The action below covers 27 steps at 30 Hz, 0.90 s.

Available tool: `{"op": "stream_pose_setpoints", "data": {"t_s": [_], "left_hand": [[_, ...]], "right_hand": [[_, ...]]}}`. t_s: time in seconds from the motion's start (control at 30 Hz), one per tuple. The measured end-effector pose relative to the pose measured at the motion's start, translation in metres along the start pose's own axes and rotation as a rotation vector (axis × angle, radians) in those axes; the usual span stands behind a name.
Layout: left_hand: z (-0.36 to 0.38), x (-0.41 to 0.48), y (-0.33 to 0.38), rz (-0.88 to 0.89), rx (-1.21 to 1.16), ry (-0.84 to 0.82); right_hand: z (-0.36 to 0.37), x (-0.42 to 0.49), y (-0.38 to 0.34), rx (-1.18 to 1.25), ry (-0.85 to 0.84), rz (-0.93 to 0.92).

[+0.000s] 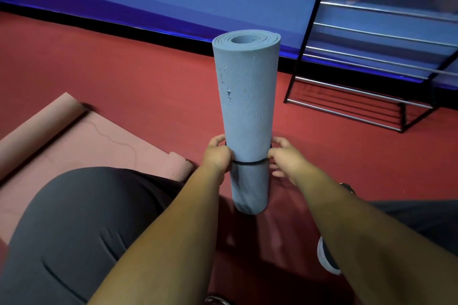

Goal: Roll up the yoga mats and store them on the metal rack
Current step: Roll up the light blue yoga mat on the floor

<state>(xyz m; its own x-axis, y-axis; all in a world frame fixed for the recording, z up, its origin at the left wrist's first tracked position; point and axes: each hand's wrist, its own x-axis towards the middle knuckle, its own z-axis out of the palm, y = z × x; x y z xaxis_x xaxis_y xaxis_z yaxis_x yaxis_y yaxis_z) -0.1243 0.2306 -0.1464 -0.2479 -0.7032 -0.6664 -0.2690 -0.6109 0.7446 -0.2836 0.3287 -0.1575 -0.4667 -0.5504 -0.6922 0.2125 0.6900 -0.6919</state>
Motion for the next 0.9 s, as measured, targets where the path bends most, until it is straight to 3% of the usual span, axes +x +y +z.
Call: {"op": "stream_pose_setpoints", "data": {"t_s": [0.17, 0.27, 0.47, 0.67, 0.9], "left_hand": [[-0.001, -0.002, 0.023, -0.013, 0.021, 0.064], [0.003, -0.007, 0.053, 0.071, -0.054, 0.100], [0.016, -0.109, 0.146, 0.241, -0.025, -0.211], [0.016, -0.162, 0.171, 0.175, 0.263, -0.415], [0.018, -0.161, 0.167, 0.390, 0.335, -0.258]], "right_hand": [[-0.013, -0.007, -0.025, 0.089, 0.060, 0.017], [-0.030, -0.023, -0.059, 0.221, 0.031, -0.011], [-0.064, -0.108, -0.152, 0.166, -0.048, -0.120], [-0.083, -0.165, -0.154, 0.051, -0.128, -0.153], [-0.074, -0.164, -0.154, -0.002, -0.024, -0.395]]}}
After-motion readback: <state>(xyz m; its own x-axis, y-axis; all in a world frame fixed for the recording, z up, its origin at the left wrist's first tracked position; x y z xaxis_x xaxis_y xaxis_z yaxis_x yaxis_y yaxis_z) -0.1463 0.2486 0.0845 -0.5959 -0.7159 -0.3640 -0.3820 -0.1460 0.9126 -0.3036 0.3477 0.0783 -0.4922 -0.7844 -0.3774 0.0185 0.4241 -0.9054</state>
